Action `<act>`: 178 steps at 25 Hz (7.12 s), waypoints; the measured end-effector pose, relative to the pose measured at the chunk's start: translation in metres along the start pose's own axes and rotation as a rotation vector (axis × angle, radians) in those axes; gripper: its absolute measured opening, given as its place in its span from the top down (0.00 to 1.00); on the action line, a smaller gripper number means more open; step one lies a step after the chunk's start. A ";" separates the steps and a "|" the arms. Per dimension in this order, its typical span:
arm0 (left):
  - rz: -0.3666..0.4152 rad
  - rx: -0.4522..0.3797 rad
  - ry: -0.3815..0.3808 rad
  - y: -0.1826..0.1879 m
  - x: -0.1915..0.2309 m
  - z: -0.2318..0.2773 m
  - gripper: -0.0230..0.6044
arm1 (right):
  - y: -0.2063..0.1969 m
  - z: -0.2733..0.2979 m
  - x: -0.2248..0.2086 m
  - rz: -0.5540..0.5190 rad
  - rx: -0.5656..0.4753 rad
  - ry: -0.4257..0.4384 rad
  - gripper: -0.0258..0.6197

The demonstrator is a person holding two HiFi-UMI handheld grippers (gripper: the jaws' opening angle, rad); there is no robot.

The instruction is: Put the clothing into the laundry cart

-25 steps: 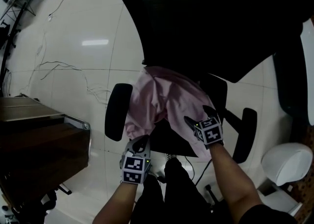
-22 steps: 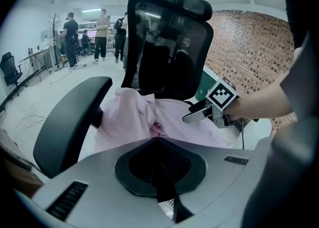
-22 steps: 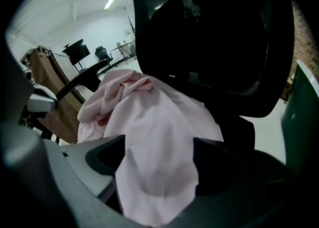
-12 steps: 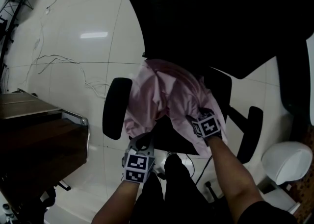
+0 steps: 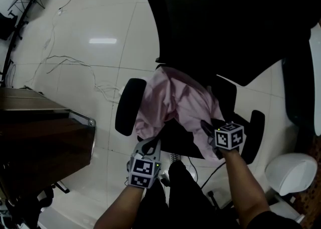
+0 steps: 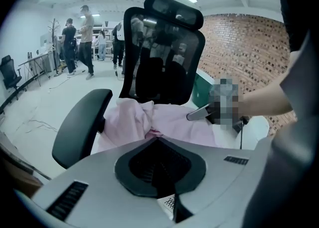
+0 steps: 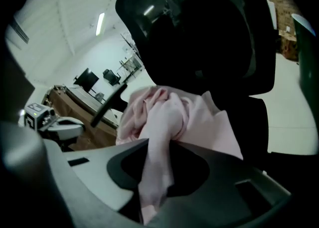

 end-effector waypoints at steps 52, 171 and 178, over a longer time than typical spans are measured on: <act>-0.361 -0.549 0.527 -0.216 0.076 -0.491 0.97 | 0.058 -0.257 0.619 -0.486 -0.400 0.913 0.84; -0.596 -0.689 0.813 -0.335 0.196 -0.657 0.97 | 0.070 -0.064 0.892 -0.924 -0.112 0.714 0.49; -0.547 -0.684 0.707 -0.337 0.161 -0.633 0.97 | 0.010 -0.086 0.829 -0.924 -0.157 0.576 0.67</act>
Point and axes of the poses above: the fingertips, and each gripper's own axes: z forward along the fingers, x to its left, y out of its top, the point moved 4 cm from there along -z, backward along the fingers, and after that the axes turned 13 degrees about x, right-handed, at the moved point
